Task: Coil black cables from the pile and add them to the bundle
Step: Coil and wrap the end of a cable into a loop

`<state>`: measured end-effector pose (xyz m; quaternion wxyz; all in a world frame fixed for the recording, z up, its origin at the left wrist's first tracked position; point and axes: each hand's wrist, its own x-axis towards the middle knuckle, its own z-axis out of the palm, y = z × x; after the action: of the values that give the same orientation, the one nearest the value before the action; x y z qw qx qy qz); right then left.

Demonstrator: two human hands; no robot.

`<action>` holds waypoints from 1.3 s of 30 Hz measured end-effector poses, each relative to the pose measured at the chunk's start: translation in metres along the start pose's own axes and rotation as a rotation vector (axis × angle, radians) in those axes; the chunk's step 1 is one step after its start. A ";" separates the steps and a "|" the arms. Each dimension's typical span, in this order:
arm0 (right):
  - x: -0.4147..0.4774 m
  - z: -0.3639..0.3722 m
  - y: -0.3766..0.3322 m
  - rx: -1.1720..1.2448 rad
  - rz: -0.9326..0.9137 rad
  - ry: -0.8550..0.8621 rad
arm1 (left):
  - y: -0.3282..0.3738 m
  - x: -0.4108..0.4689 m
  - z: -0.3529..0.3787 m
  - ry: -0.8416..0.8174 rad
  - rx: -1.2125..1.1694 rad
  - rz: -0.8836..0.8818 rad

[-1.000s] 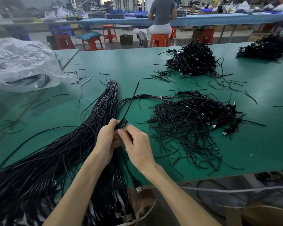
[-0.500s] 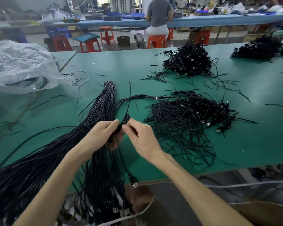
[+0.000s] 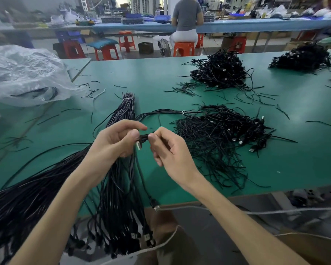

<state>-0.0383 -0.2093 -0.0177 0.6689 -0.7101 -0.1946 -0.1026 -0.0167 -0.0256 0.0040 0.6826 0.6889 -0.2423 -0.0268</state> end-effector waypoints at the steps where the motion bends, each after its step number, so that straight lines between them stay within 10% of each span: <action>1: 0.000 0.002 -0.005 0.023 -0.009 -0.010 | 0.000 -0.001 0.005 0.018 -0.065 0.004; 10: -0.004 0.000 -0.022 0.226 -0.013 0.040 | 0.000 -0.010 0.031 -0.034 -0.170 0.150; 18: -0.010 -0.012 -0.018 0.236 0.075 0.041 | 0.004 -0.008 0.037 -0.045 0.248 0.192; 30: -0.009 -0.014 -0.036 0.193 0.018 -0.091 | 0.013 -0.008 0.055 0.330 0.396 0.437; 39: -0.006 -0.024 -0.036 0.114 -0.014 -0.088 | 0.024 -0.008 0.054 0.320 0.559 0.287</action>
<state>-0.0559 -0.2331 0.0151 0.6985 -0.6732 -0.2340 -0.0647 -0.0506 -0.0720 0.0211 0.4938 0.8036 -0.2244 0.2451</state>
